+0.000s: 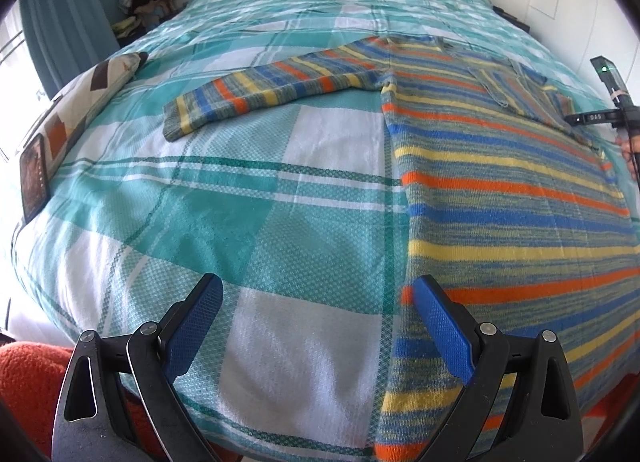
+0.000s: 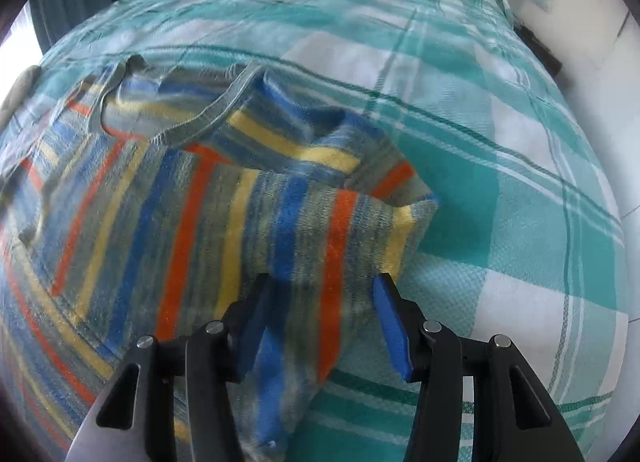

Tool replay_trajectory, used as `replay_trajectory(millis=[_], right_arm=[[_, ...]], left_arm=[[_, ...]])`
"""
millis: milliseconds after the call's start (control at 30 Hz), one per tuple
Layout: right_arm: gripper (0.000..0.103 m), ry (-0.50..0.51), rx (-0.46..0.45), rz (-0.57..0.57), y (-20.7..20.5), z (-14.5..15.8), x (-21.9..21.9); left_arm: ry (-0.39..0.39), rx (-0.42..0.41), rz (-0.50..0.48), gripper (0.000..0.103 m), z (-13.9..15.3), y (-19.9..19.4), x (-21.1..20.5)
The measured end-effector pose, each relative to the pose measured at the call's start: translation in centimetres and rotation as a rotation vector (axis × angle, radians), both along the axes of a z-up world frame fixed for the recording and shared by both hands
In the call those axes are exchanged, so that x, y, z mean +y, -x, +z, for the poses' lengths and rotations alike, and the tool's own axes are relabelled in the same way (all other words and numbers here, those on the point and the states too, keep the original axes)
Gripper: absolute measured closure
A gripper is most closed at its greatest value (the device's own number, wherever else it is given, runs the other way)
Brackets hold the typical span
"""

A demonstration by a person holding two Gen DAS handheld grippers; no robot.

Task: Fold small clothes

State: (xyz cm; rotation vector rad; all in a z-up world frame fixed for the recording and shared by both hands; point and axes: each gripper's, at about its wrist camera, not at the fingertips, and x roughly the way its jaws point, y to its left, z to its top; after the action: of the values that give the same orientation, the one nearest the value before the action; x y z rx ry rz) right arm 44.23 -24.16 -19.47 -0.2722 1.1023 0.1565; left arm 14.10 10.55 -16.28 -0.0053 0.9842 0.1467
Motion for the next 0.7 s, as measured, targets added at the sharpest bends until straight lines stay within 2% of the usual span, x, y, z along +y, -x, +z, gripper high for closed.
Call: replay_trajectory(millis=[133, 300, 433, 567, 600, 700], right_arm=[[0.055, -0.011, -0.041, -0.026, 3.8, 3.2, -1.7], [0.055, -0.12, -0.028, 0.068, 13.7, 6.7, -0.2], [0.053, -0.23, 0.005, 0.116, 22.9, 6.6, 2.7], [0.053, -0.289, -0.015, 0.058, 30.4, 5.0, 5.2], [0.052, -0.3, -0.038, 0.035, 31.5, 4.9, 5.6], [0.031, -0.327, -0.126, -0.043, 33.9, 5.0, 6.4]], left_arm=[[0.001, -0.014, -0.017, 0.006, 0.2, 0.2, -0.1], [0.029, -0.023, -0.024, 0.006, 0.5, 0.4, -0.2], [0.058, -0.007, -0.031, 0.006, 0.0, 0.6, -0.2], [0.075, 0.012, -0.018, 0.006, -0.6, 1.0, 0.0], [0.089, 0.014, -0.011, 0.006, -0.4, 1.0, 0.2], [0.121, 0.003, 0.006, 0.006, -0.1, 1.0, 0.6]])
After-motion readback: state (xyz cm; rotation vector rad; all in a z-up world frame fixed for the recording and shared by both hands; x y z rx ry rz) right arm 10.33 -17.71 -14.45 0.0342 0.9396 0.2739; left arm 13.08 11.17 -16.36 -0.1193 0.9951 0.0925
